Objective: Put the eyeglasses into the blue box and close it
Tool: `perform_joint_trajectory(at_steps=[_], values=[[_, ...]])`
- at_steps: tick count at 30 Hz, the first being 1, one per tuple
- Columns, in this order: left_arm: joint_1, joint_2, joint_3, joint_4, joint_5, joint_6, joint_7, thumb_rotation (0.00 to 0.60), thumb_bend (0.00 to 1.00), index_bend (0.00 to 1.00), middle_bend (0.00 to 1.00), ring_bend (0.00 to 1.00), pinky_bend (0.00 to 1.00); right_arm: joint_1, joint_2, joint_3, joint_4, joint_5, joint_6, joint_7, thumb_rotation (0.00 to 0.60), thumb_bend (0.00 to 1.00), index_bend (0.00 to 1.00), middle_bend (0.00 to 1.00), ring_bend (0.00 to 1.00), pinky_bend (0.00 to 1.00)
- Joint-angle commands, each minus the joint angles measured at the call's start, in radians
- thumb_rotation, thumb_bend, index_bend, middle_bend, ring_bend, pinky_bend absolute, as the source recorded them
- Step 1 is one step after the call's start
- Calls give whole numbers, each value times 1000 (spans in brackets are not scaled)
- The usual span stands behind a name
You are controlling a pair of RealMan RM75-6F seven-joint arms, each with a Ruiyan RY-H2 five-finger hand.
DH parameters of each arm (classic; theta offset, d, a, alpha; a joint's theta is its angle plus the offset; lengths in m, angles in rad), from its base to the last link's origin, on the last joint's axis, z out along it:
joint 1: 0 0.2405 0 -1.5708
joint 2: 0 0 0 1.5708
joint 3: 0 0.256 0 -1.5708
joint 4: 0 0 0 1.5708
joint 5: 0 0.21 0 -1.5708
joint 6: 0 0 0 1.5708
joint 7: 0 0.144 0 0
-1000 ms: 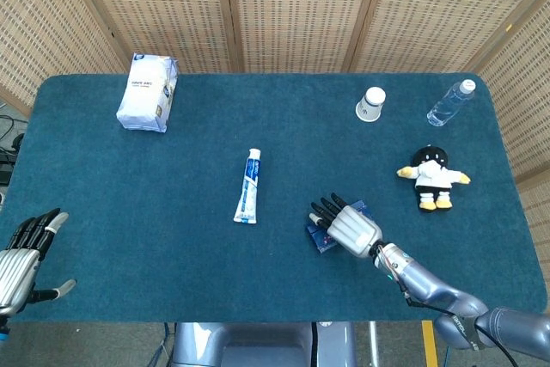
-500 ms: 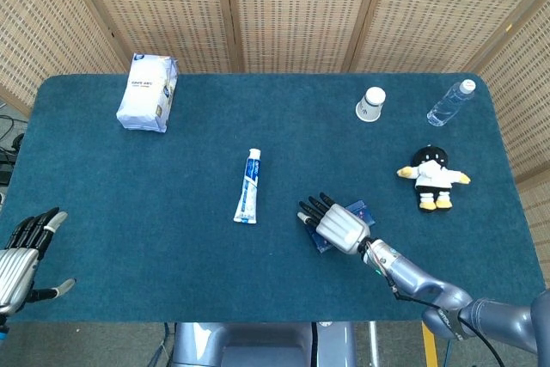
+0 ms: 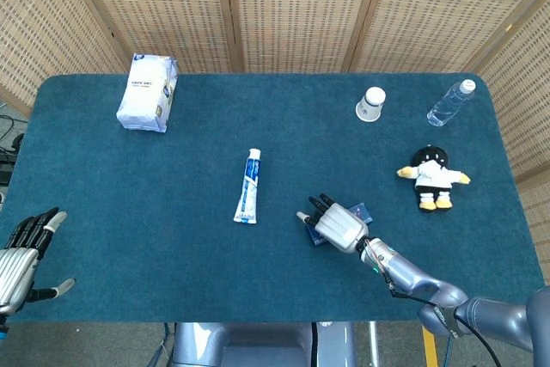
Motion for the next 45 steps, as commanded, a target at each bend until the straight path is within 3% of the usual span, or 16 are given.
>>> perform_joint_trajectory(at_steps=[1, 5, 13, 14, 16, 18, 19, 21, 22, 27, 32, 34, 39, 45], values=[[0, 0, 0, -1, -1, 0, 1, 600, 95, 0, 0, 0, 0, -6, -17, -7, 30, -47, 48, 47, 600, 539, 109, 560, 96, 120], [0, -1, 0, -2, -1, -1, 6, 600, 95, 0, 0, 0, 0, -7, -25, -15, 54, -67, 61, 69, 600, 569, 171, 599, 138, 120], [0, -2, 0, -3, -1, 0, 7, 600, 95, 0, 0, 0, 0, -9, -23, -18, 55, -63, 56, 67, 600, 564, 176, 577, 138, 120], [0, -1, 1, -3, -1, 0, 7, 600, 95, 0, 0, 0, 0, -9, -21, -18, 52, -60, 54, 65, 600, 535, 174, 542, 138, 120], [1, -1, 1, -2, 0, 0, 6, 600, 95, 0, 0, 0, 0, -11, -9, -18, 36, -41, 36, 50, 600, 410, 103, 338, 96, 120], [1, -1, 1, -2, 0, 1, 3, 600, 95, 0, 0, 0, 0, -17, 11, -9, -5, -15, 35, 30, 600, 198, 6, 50, 14, 120], [1, 0, 0, -2, 1, 2, 3, 600, 95, 0, 0, 0, 0, -23, 20, -4, -24, -7, 45, 22, 600, 133, 0, 7, 0, 120], [1, 1, 0, -2, 1, 2, 1, 600, 95, 0, 0, 0, 0, -32, 43, 4, -69, 3, 65, 6, 600, 13, 0, 0, 0, 119], [1, 1, 1, -2, 2, 2, -1, 600, 95, 0, 0, 0, 0, -37, 57, 8, -93, 6, 76, -3, 600, 3, 0, 0, 0, 118], [4, 5, 5, -3, 15, 9, -8, 600, 95, 0, 0, 0, 0, -68, 156, 17, -237, 13, 138, -36, 600, 0, 0, 0, 0, 87], [12, 15, 6, 3, 37, 35, -42, 600, 94, 0, 0, 0, 0, -169, 287, 5, -369, -1, 300, -30, 600, 1, 0, 0, 0, 66], [12, 16, 4, 20, 57, 50, -74, 600, 92, 0, 0, 0, 0, -247, 341, -5, -399, 10, 403, 38, 600, 9, 0, 0, 0, 52], [17, 12, -3, 47, 55, 66, -101, 600, 76, 0, 0, 0, 0, -400, 399, -21, -359, 31, 582, 281, 600, 28, 0, 0, 0, 27], [29, -3, -22, 61, 34, 102, -92, 600, 49, 0, 0, 0, 0, -521, 368, -7, -254, 57, 716, 471, 600, 12, 0, 0, 0, 7]])
